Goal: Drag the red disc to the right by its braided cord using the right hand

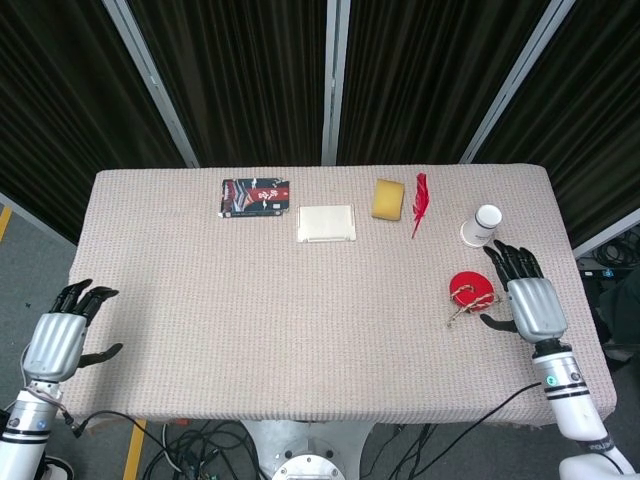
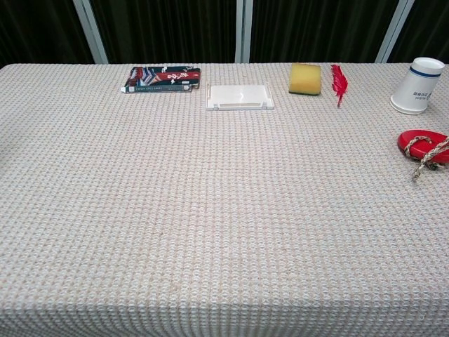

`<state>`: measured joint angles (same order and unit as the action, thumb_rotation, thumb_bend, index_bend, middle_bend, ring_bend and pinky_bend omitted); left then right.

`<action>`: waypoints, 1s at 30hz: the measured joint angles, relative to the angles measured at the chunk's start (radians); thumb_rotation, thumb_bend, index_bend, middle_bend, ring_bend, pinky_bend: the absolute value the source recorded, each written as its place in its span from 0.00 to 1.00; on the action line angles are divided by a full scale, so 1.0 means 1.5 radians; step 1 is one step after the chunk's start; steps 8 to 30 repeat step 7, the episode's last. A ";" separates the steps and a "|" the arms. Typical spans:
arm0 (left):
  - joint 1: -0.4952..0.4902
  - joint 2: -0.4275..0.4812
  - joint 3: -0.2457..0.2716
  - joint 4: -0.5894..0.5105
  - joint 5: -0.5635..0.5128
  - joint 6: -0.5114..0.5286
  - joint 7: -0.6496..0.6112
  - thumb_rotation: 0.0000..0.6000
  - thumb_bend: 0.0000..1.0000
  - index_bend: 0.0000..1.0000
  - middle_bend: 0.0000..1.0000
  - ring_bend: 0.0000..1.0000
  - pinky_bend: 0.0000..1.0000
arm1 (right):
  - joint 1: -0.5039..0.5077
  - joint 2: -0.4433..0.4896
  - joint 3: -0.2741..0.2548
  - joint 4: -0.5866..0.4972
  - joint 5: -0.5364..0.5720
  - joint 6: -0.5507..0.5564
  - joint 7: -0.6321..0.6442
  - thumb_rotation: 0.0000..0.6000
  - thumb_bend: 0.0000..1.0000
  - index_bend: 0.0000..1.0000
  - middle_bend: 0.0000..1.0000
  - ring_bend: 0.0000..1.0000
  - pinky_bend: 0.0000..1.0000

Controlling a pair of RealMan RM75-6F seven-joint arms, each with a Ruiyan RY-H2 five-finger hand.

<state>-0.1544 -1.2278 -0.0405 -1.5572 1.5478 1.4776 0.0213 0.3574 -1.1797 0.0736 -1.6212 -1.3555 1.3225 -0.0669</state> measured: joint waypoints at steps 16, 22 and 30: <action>-0.003 0.006 -0.003 -0.008 0.005 0.003 0.002 1.00 0.00 0.24 0.23 0.10 0.13 | -0.095 0.011 -0.039 0.018 -0.062 0.126 0.021 1.00 0.00 0.00 0.00 0.00 0.00; -0.003 0.006 -0.003 -0.008 0.005 0.003 0.002 1.00 0.00 0.24 0.23 0.10 0.13 | -0.095 0.011 -0.039 0.018 -0.062 0.126 0.021 1.00 0.00 0.00 0.00 0.00 0.00; -0.003 0.006 -0.003 -0.008 0.005 0.003 0.002 1.00 0.00 0.24 0.23 0.10 0.13 | -0.095 0.011 -0.039 0.018 -0.062 0.126 0.021 1.00 0.00 0.00 0.00 0.00 0.00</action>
